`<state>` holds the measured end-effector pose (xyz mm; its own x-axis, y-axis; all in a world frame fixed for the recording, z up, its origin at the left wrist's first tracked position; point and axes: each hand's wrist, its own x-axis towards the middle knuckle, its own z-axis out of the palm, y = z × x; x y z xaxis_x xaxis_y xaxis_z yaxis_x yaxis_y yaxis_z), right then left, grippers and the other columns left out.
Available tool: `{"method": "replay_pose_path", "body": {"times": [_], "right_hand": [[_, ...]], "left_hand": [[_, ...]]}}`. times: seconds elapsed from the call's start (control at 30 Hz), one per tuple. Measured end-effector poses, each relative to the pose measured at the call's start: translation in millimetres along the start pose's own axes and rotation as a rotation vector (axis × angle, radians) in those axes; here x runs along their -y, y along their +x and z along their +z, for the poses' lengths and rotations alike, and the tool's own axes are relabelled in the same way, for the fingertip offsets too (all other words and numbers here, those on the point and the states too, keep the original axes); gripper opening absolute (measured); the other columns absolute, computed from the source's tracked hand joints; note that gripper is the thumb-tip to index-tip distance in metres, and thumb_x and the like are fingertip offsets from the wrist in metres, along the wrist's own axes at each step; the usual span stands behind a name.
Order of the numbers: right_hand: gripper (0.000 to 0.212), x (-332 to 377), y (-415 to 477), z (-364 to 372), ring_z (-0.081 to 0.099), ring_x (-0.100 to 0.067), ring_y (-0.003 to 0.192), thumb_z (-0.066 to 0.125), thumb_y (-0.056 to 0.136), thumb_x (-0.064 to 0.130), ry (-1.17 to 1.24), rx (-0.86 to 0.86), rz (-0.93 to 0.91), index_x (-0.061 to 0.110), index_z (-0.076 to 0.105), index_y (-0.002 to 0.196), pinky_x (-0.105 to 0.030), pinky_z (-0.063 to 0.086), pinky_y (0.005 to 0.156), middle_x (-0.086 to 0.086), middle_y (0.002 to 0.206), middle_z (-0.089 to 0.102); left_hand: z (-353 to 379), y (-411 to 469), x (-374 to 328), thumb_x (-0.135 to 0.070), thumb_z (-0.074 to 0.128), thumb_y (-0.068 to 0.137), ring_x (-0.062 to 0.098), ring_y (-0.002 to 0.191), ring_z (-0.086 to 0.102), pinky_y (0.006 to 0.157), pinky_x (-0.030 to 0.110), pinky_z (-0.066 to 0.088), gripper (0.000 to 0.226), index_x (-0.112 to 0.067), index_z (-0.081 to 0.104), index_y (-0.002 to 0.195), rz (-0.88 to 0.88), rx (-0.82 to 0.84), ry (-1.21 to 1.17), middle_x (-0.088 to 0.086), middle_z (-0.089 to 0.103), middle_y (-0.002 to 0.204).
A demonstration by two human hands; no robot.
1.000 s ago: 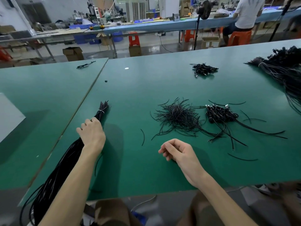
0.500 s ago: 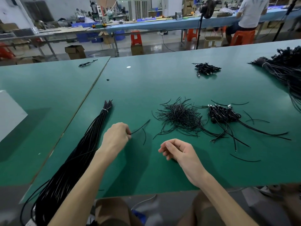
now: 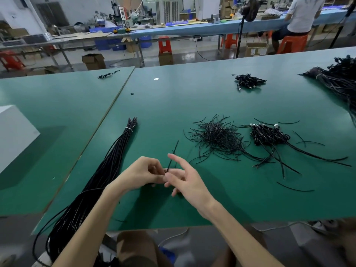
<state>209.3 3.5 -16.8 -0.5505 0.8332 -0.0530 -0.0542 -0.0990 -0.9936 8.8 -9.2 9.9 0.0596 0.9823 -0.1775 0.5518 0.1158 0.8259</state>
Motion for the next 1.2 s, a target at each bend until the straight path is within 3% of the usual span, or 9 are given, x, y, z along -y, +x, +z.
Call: {"method": "replay_pose_path", "body": {"times": [0.1, 0.17, 0.37, 0.43, 0.53, 0.63, 0.73, 1.0, 1.2], "right_hand": [[0.016, -3, 5, 6, 0.067, -0.009, 0.072, 0.072, 0.094, 0.014, -0.071, -0.113, -0.039, 0.022, 0.075, 0.108, -0.026, 0.051, 0.058, -0.001, 0.09, 0.077], [0.015, -2, 7, 5, 0.068, -0.009, 0.069, 0.068, 0.095, 0.004, -0.05, -0.159, -0.039, 0.015, 0.078, 0.098, -0.024, 0.051, 0.058, -0.002, 0.084, 0.077], [0.027, -1, 0, -6, 0.071, -0.018, 0.069, 0.059, 0.093, -0.014, -0.051, -0.179, -0.114, 0.004, 0.078, 0.089, -0.025, 0.058, 0.068, -0.01, 0.081, 0.076], [0.028, 5, -3, -10, 0.069, -0.018, 0.066, 0.059, 0.092, -0.015, -0.052, -0.209, -0.179, 0.005, 0.078, 0.088, -0.024, 0.057, 0.067, -0.009, 0.078, 0.075], [0.03, 19, -4, -29, 0.07, -0.019, 0.066, 0.059, 0.092, -0.016, -0.015, -0.273, -0.286, 0.007, 0.078, 0.086, -0.023, 0.057, 0.066, -0.008, 0.078, 0.075], [0.031, 28, -6, -52, 0.07, -0.021, 0.069, 0.06, 0.093, -0.013, 0.013, -0.333, -0.361, 0.011, 0.079, 0.086, -0.025, 0.058, 0.067, -0.009, 0.08, 0.076], [0.03, 31, -7, -68, 0.07, -0.021, 0.068, 0.062, 0.092, -0.012, 0.047, -0.424, -0.405, 0.011, 0.079, 0.087, -0.024, 0.058, 0.066, -0.009, 0.08, 0.076], [0.02, 41, 5, -118, 0.069, -0.018, 0.07, 0.062, 0.095, -0.007, 0.165, -0.679, -0.456, 0.008, 0.076, 0.094, -0.023, 0.057, 0.069, -0.003, 0.079, 0.076], [0.017, 44, 25, -121, 0.071, -0.017, 0.076, 0.064, 0.096, -0.002, 0.162, -0.721, -0.412, 0.009, 0.077, 0.097, -0.022, 0.058, 0.077, -0.003, 0.085, 0.077]], "left_hand": [[-8, -4, 6, -0.03, 0.077, 0.091, 0.016, 0.063, 0.065, 0.059, 0.021, 0.049, 0.018, -0.013, 0.077, 0.083, 0.006, 0.039, -0.057, 0.009, 0.075, 0.072], [-15, -2, 12, -0.04, 0.069, 0.094, 0.018, 0.064, 0.07, 0.058, 0.021, 0.052, 0.027, -0.016, 0.079, 0.087, -0.024, -0.013, -0.046, 0.009, 0.078, 0.08], [-46, 8, 50, -0.024, 0.064, 0.102, 0.008, 0.05, 0.06, 0.055, 0.024, 0.05, 0.031, -0.014, 0.076, 0.074, -0.169, -0.484, 0.157, -0.002, 0.071, 0.064], [-50, 12, 51, -0.025, 0.064, 0.101, 0.006, 0.05, 0.059, 0.054, 0.022, 0.05, 0.032, -0.015, 0.076, 0.073, -0.191, -0.493, 0.186, -0.003, 0.069, 0.061], [-46, 12, 53, -0.032, 0.064, 0.101, 0.015, 0.063, 0.063, 0.066, 0.032, 0.051, 0.031, -0.022, 0.073, 0.073, -0.157, -0.471, 0.353, -0.004, 0.07, 0.069], [-41, 6, 60, -0.033, 0.063, 0.101, 0.012, 0.062, 0.057, 0.059, 0.022, 0.042, 0.031, -0.025, 0.068, 0.072, -0.073, -0.488, 0.393, -0.005, 0.067, 0.068], [-46, 1, 66, -0.031, 0.063, 0.101, 0.006, 0.061, 0.055, 0.058, 0.015, 0.038, 0.029, -0.027, 0.067, 0.073, -0.016, -0.457, 0.394, -0.008, 0.067, 0.069], [-40, 0, 66, -0.028, 0.064, 0.101, 0.01, 0.064, 0.053, 0.068, 0.03, 0.041, 0.032, -0.025, 0.064, 0.068, 0.059, -0.385, 0.38, -0.004, 0.06, 0.074], [-43, -23, 35, -0.055, 0.046, 0.104, 0.016, 0.057, 0.055, 0.065, 0.025, 0.046, 0.054, -0.017, 0.08, 0.086, 0.043, 0.129, 0.044, 0.007, 0.071, 0.071]]}}
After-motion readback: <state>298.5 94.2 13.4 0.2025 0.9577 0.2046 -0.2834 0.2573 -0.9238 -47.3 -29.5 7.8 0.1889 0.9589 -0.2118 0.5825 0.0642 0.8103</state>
